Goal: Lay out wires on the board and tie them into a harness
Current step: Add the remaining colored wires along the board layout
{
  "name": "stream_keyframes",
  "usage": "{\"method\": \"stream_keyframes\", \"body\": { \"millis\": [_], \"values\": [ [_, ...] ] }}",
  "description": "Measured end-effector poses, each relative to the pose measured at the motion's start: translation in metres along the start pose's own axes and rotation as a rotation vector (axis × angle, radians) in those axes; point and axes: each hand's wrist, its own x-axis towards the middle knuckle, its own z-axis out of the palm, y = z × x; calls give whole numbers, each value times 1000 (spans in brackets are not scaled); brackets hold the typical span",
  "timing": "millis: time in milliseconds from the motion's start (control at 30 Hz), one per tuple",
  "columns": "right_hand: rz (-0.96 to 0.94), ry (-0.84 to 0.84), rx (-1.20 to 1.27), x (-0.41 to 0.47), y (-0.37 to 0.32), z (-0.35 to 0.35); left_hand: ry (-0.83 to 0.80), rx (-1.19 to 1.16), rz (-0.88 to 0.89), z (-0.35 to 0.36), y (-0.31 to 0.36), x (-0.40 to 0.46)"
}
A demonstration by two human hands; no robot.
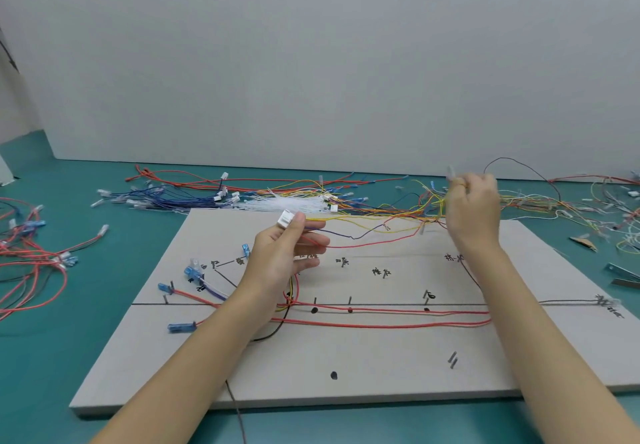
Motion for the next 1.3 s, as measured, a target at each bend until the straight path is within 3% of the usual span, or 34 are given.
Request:
{"method": "stream_keyframes", "body": {
  "millis": [133,267,533,633,733,767,833,933,1033,1100,1300],
  "values": [
    [-304,-161,-188,-51,-50,0,-56,39,-29,2,-2,0],
    [-396,-387,-471,-109,-95,-9,-88,-16,-81,4,-2,-1],
    [-563,-863,-464,-175,-147,-38,-131,-31,-89,1,-1,-3],
    [-484,-1019,-199,-166,-149,-57,-87,-77,-126,-2,3,0],
    [-93,-1238,142,-132,-140,-72,-54,-77,-122,-3,3,2],
    [-31,-1226,171,-117,-136,-76,-40,-77,-115,-2,2,2],
    [3,-1031,113,-87,-121,-76,-10,-54,-111,-3,1,3],
    [26,-751,-273,-51,-85,-61,32,-21,-112,-4,1,4],
    [107,-778,-682,-32,-41,-45,66,9,-92,-4,0,5],
    [170,-790,-791,-26,-16,-43,81,46,-70,-5,-1,6],
    [285,-647,-692,-14,24,-63,93,120,-42,-7,-3,8]
  ]
}}
